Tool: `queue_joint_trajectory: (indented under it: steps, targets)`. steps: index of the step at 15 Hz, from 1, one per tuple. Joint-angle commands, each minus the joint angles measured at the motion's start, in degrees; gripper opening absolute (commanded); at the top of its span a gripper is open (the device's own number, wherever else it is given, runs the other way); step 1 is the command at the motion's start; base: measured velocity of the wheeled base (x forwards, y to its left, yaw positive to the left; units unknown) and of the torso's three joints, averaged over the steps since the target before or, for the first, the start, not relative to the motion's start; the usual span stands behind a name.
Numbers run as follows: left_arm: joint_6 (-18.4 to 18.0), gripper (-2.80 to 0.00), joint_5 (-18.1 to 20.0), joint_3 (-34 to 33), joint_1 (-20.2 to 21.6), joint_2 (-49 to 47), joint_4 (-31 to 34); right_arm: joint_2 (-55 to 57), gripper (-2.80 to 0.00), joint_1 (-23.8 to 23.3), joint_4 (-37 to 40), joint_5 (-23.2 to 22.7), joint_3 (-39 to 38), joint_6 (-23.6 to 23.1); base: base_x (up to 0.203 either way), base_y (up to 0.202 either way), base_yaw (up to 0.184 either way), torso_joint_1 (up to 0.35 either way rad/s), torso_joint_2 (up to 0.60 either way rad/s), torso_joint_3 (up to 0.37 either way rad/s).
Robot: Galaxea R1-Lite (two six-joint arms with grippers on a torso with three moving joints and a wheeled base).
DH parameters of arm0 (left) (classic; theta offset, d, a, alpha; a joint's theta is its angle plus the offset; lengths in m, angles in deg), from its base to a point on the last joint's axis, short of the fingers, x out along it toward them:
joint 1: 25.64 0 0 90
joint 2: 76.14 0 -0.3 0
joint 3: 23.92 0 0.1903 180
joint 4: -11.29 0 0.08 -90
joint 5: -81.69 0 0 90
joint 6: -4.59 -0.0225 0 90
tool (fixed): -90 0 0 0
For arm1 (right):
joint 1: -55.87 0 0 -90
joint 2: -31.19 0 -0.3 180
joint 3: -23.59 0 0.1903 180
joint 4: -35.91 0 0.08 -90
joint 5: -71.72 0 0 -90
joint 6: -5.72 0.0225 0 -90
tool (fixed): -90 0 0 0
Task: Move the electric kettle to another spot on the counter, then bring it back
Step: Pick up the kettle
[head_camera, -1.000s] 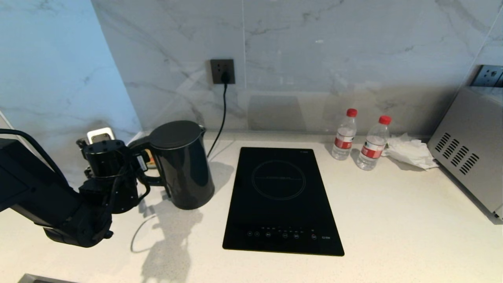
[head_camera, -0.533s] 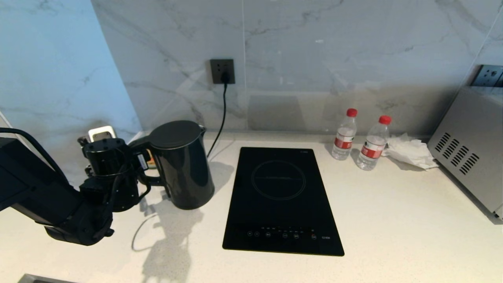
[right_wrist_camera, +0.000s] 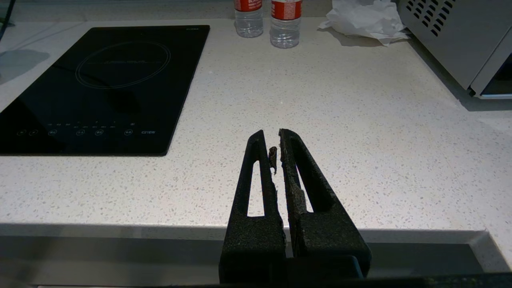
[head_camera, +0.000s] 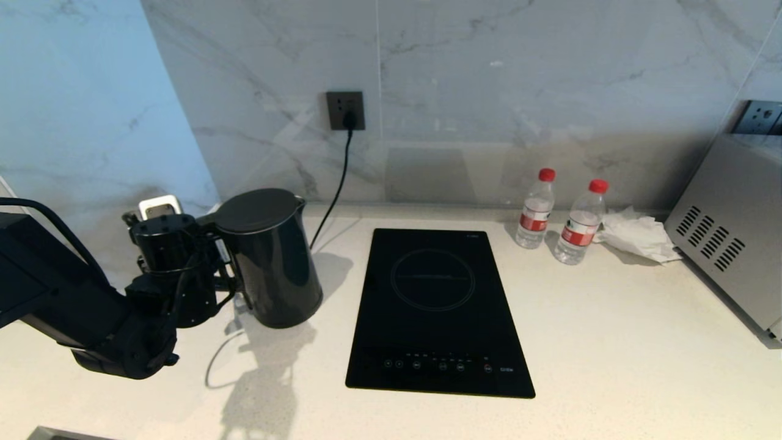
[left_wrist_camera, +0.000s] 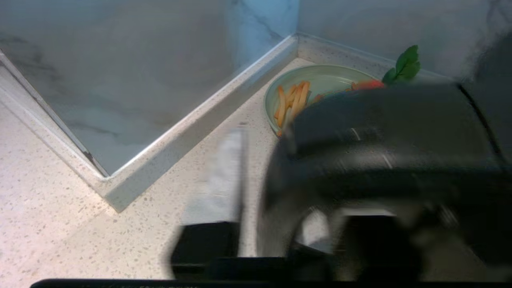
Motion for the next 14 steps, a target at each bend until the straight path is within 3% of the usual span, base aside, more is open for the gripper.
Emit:
queue_joint_trajectory:
  steps: [1,14]
  targets:
    - [0.1,-2.80,-0.4,0.1,0.0,0.1,-0.5,0.0,-2.80,0.0,0.0,0.0,0.0,0.0,0.000,0.000,0.000,0.000,0.00,0.000]
    - [0.0,-2.80,-1.0,1.9,-2.1,2.3,1.8,0.0,-2.80,0.0,0.0,0.0,0.0,0.0,0.000,0.000,0.000,0.000,0.00,0.000]
